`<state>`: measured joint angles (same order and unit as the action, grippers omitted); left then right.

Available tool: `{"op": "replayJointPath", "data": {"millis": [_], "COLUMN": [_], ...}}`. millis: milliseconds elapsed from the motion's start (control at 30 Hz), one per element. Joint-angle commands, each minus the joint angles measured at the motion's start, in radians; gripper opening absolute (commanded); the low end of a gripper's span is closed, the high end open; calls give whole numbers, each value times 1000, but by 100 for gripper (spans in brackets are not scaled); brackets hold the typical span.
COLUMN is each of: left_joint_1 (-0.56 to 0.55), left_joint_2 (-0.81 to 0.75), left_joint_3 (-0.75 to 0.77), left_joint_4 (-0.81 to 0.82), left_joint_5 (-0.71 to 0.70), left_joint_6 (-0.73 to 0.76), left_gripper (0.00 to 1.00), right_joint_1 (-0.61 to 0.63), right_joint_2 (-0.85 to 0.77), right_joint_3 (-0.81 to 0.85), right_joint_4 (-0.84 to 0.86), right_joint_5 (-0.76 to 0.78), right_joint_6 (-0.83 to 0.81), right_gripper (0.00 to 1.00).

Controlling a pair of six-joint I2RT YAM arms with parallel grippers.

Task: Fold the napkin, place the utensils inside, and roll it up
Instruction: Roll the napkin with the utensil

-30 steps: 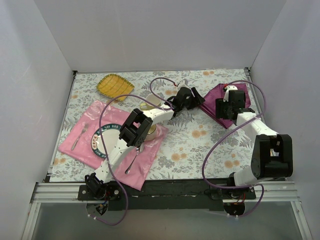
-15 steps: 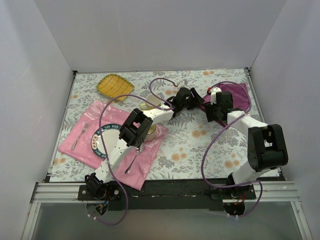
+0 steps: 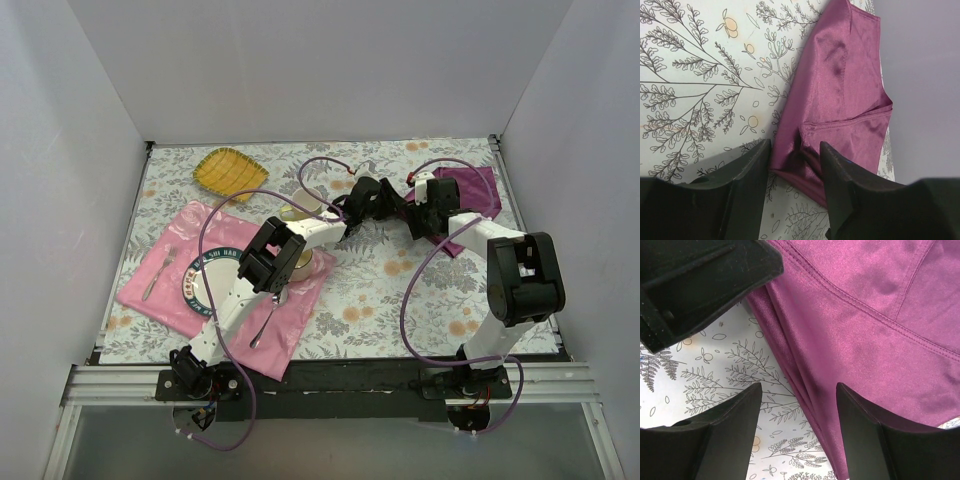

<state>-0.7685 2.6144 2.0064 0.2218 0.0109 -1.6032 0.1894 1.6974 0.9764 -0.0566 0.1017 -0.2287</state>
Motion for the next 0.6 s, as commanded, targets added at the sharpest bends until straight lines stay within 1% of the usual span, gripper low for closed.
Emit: {"op": "replayJointPath", "data": {"millis": [0, 100, 233, 567], "left_joint_1": [-3, -3, 0, 12], "left_joint_2": [26, 26, 16, 4], "left_joint_3": [-28, -15, 0, -14], "left_joint_4": [-76, -85, -101, -91], "left_joint_5": [37, 44, 54, 81], "left_joint_6": [26, 23, 23, 3], "left_gripper": [41, 38, 36, 29], "right_joint_1": [-5, -5, -5, -4], "right_joint_2": [-21, -21, -10, -4], "right_joint_3": [30, 31, 39, 21], "right_joint_4": [21, 24, 18, 46], "right_joint_5": [7, 1, -34, -54], "right_joint_6": [-23, -41, -66, -89], "right_gripper": [68, 68, 66, 66]}}
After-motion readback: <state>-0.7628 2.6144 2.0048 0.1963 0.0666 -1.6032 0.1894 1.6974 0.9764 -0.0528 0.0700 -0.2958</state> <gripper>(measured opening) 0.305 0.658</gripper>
